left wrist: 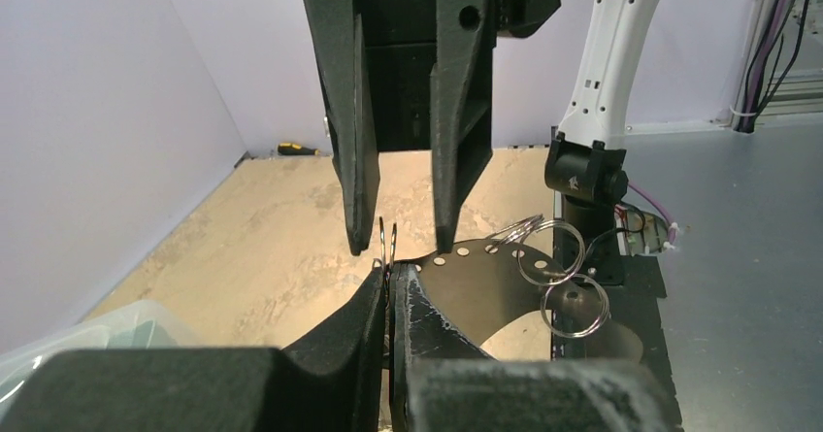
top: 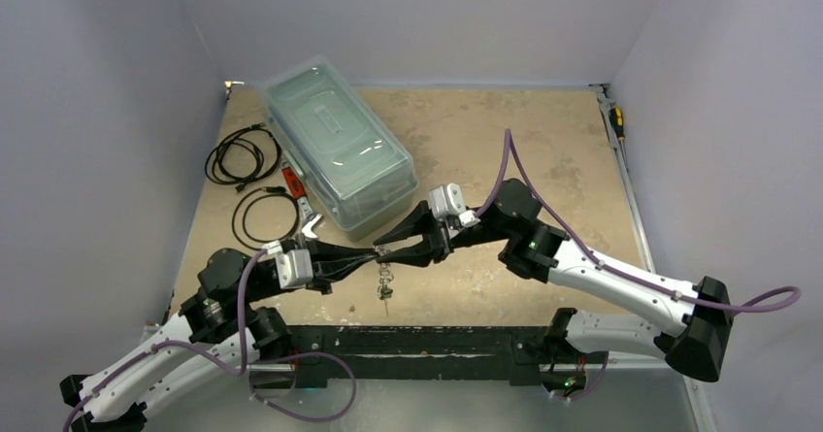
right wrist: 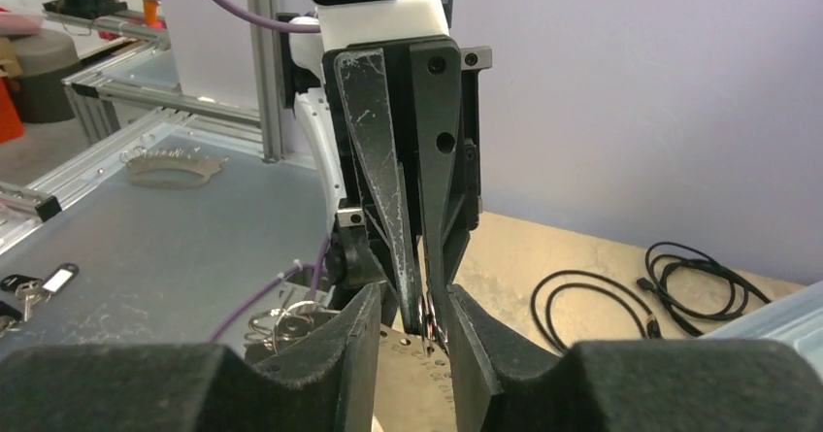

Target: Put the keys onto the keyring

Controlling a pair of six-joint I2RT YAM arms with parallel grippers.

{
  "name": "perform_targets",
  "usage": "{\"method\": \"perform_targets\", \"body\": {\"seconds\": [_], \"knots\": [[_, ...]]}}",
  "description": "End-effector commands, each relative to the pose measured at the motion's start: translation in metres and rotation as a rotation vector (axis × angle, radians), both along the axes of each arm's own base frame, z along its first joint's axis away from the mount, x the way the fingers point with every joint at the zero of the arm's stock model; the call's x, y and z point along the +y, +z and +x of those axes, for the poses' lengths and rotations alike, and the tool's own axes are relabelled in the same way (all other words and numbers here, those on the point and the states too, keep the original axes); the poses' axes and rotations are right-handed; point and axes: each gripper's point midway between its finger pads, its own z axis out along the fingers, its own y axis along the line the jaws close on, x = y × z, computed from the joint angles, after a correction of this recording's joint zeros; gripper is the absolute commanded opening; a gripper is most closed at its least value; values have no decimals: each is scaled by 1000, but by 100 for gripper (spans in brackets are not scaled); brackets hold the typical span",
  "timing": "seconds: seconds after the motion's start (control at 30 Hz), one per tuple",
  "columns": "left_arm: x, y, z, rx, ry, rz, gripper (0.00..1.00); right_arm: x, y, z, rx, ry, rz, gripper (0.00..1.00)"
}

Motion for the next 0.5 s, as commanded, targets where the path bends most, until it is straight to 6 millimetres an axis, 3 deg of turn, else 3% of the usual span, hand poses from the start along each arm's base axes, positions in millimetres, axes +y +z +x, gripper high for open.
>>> {"method": "perform_targets", "body": {"seconds": [0.0, 0.47], "knots": [[3, 14, 4, -25, 27, -34, 0, -12, 24, 1, -61, -58, 14, 37], [-2, 10, 5, -6, 15, -13, 0, -17, 9, 20, -73, -148, -236, 36]]}}
